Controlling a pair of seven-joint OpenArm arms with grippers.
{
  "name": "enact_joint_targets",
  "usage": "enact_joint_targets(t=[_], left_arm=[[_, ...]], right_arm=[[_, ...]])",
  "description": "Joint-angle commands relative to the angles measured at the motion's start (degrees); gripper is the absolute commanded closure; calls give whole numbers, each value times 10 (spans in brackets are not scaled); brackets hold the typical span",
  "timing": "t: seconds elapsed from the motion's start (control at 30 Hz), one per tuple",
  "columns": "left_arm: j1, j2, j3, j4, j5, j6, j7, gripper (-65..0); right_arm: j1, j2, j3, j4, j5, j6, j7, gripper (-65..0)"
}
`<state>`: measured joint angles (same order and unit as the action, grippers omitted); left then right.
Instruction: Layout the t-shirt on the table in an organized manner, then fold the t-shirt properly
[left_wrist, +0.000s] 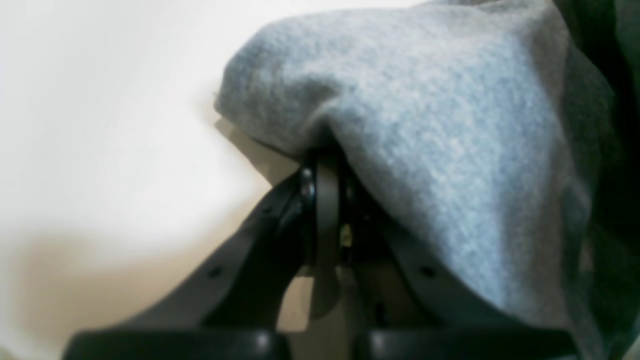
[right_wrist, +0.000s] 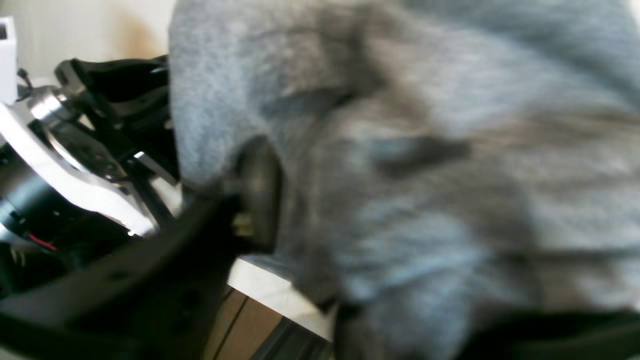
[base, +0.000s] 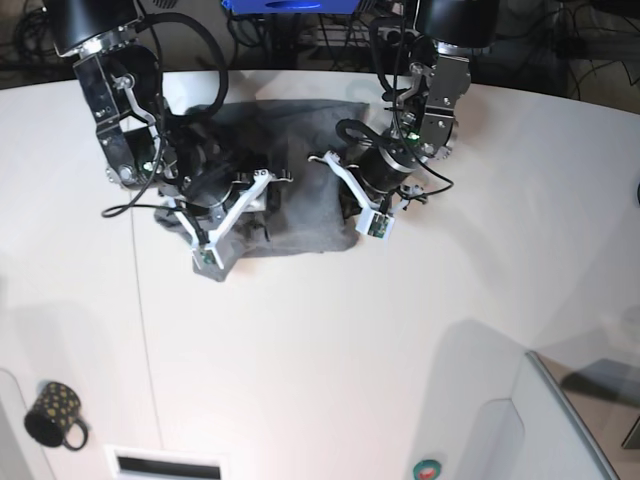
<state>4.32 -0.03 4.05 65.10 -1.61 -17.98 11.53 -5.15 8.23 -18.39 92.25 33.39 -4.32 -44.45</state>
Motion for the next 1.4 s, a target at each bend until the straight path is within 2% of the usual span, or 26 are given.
enact_joint_targets(t=[0.0, 0.07, 0.3, 0.43, 0.63, 0.83, 0.93, 1.1, 1.23, 1.37], left_arm=[[4, 0, 0, 1, 9, -1, 27, 0], [3, 0, 0, 1, 9, -1, 27, 0], [-1, 2, -1, 1, 9, -1, 27, 0], [-2, 1, -1, 2, 9, -1, 27, 0], [-1, 0, -1, 7, 8, -1, 27, 0], [7, -8, -1, 59, 8, -1, 34, 0], [7, -12, -21, 83, 12, -1, 75, 0], [36, -37, -91, 144, 13, -3, 86, 0], [64, -76, -135, 177, 9, -4, 86, 0], [100, -110, -188, 184, 8, -4, 83, 0]], right_arm=[[6, 1, 1, 13, 8, 4, 8, -350], [4, 0, 1, 13, 8, 5, 8, -389], [3, -20, -6, 5, 5, 6, 8, -390], [8, -16, -71, 9, 5, 3, 11, -390], [15, -19, -114, 5, 4, 2, 12, -395], [49, -19, -175, -12, 4, 1, 11, -395], [65, -20, -209, -22, 4, -28, 11, -395], [85, -20, -266, -18, 7, -34, 10, -396], [108, -20, -323, -14, 9, -34, 11, -396], [105, -13, -338, 52, 9, -34, 7, -393]])
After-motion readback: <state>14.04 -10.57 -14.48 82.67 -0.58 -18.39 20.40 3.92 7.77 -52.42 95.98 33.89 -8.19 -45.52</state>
